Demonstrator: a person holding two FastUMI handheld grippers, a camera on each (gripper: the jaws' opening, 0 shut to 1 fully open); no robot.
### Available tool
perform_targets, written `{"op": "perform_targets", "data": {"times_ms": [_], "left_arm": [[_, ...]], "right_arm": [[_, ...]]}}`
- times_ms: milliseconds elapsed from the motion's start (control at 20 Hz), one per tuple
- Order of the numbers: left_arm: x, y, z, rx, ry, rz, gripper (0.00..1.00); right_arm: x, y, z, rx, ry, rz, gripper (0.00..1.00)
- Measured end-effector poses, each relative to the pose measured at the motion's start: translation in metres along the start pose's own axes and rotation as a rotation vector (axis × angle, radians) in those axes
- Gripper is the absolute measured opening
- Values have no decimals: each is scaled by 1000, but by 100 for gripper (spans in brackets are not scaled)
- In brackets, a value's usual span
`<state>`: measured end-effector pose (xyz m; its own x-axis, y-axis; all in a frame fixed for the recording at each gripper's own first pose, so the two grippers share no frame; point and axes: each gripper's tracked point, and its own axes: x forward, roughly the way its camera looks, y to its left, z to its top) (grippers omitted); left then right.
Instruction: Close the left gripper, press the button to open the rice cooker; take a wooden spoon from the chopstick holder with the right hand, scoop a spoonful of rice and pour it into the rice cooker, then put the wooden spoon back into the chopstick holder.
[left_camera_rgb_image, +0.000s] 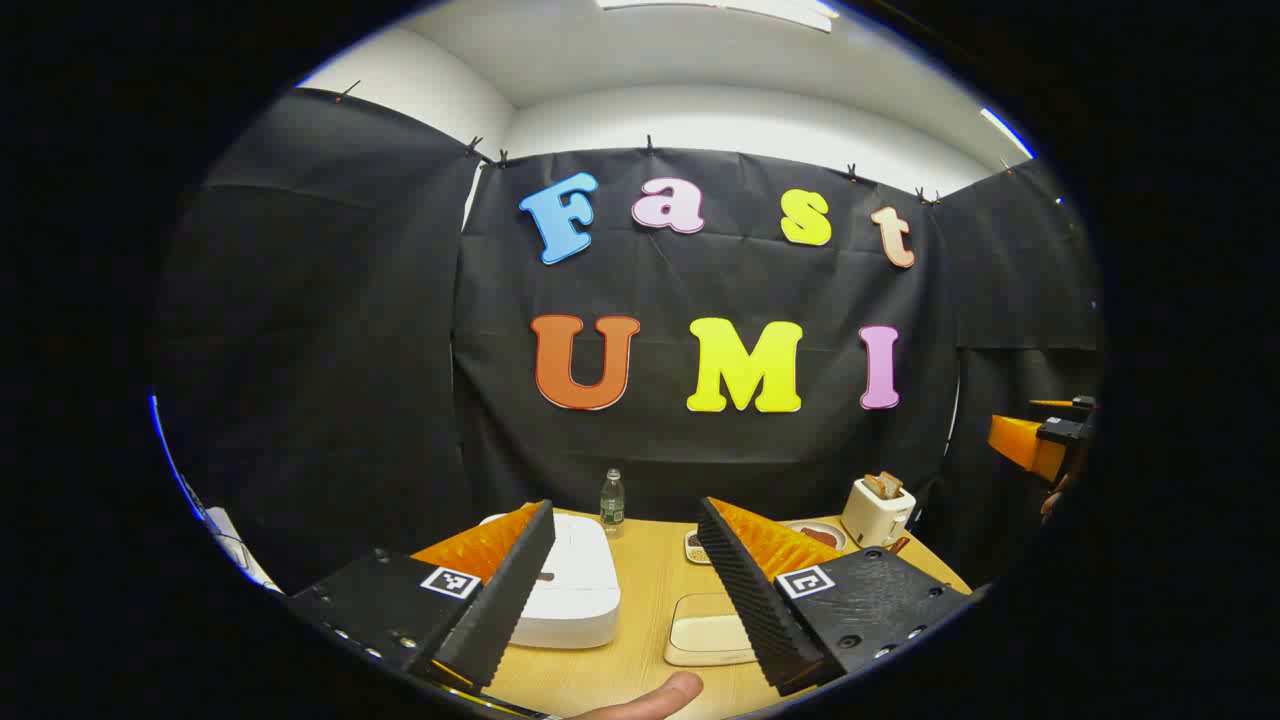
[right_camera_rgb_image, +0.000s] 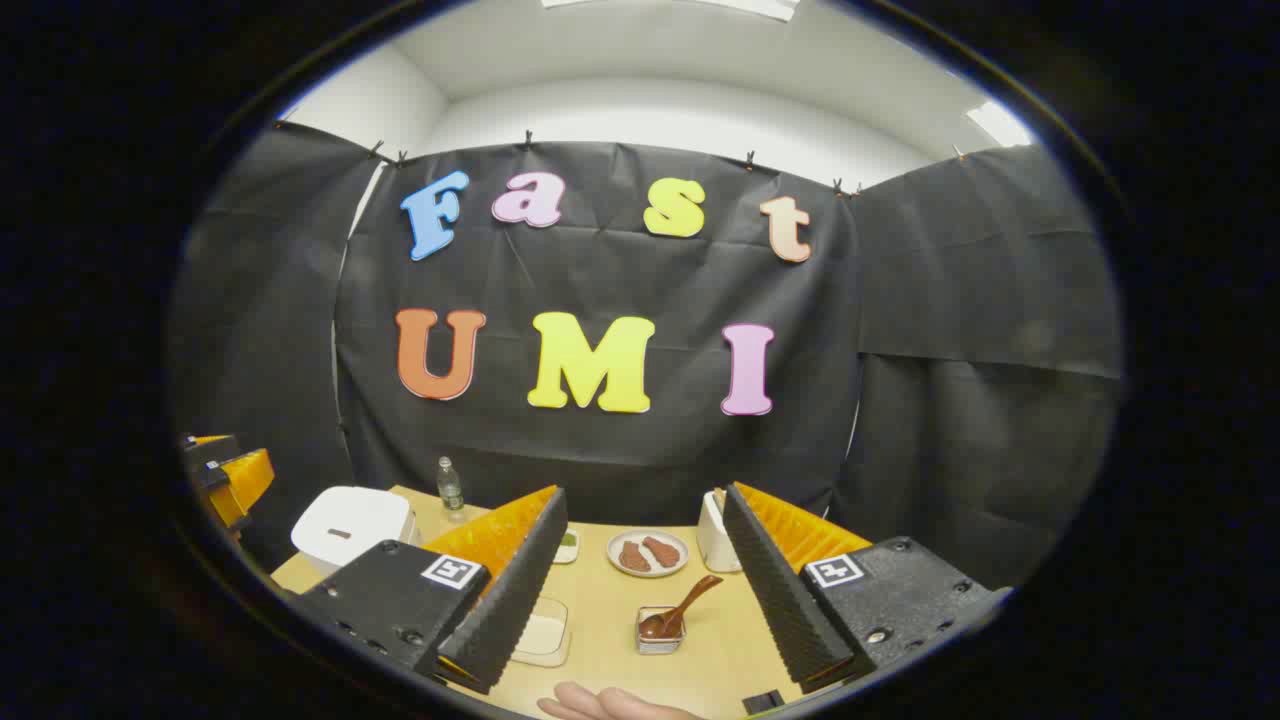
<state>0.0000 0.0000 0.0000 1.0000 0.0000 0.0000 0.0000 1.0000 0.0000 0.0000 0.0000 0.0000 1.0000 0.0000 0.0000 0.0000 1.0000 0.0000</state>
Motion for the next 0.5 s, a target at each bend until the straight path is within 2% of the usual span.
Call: {"op": "perform_targets", "data": {"times_ms": [300,500], "left_arm": [[3,-16,2,-21,-10,1,92],[7,-30,9,-36,-26,5,93]], "right_arm": [[10,-16,-1,9,-22,17,100],[23,-48,3,27,-40,28,100]]}}
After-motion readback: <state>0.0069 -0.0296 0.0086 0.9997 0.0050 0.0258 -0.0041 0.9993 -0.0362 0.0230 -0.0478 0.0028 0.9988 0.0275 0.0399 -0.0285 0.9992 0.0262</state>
